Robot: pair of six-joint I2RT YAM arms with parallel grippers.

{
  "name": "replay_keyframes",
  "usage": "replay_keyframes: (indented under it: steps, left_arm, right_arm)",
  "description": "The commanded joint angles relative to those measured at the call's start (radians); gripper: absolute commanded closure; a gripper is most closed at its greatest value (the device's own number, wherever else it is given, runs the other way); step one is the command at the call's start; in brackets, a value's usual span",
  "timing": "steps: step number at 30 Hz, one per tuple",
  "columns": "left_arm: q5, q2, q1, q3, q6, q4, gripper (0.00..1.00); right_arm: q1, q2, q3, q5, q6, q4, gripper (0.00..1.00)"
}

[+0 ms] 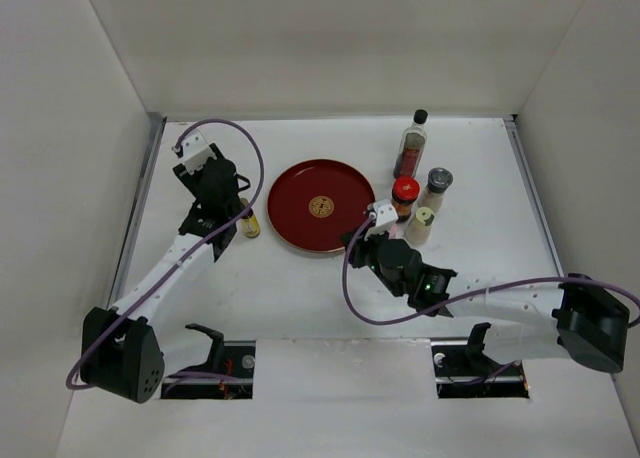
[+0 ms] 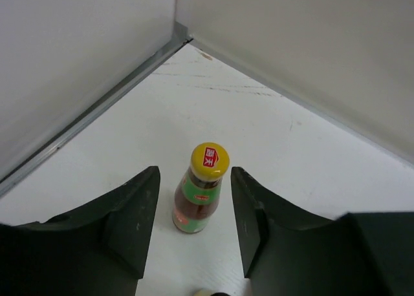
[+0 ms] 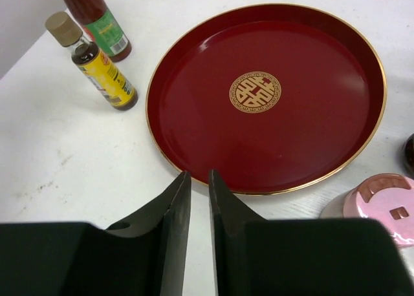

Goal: Organize the condiment bottles

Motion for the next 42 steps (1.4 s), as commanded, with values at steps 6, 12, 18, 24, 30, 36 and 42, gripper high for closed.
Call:
replay_keyframes:
  steps: [6,12,18,24,30,36,42]
  left_arm:
    - [0.053,0.062,0.056,0.102,0.057,0.060,0.37]
    - [0.114,0.173,0.085,0.168,0.057,-0.004,0.32]
    - [0.133,0.282,0.140,0.213,0.049,0.008,0.41]
    - [0.136,0.352,0.156,0.240,0.043,0.020,0.42]
    - [0.188,0.392,0.177,0.231,0.028,0.034,0.48]
    - [0.225,0.424,0.188,0.248,0.011,0.039,0.65]
    - [0.197,0.362,0.186,0.217,0.005,0.072,0.79]
  right_arm:
    - [-0.012,0.013,-0.006,-0.033,0.011,0.074,0.41]
    - [-0.010,0.034,-0.001,-0.058,0.016,0.088,0.36]
    - [-0.013,0.054,-0.001,-0.067,0.016,0.095,0.36]
    - [-0.027,0.054,-0.004,-0.067,0.016,0.092,0.35]
    - [-0.032,0.059,-0.006,-0.069,0.016,0.098,0.34]
    - [-0.030,0.065,-0.002,-0.069,0.018,0.098,0.33]
    - [-0.032,0.060,-0.007,-0.069,0.018,0.103,0.33]
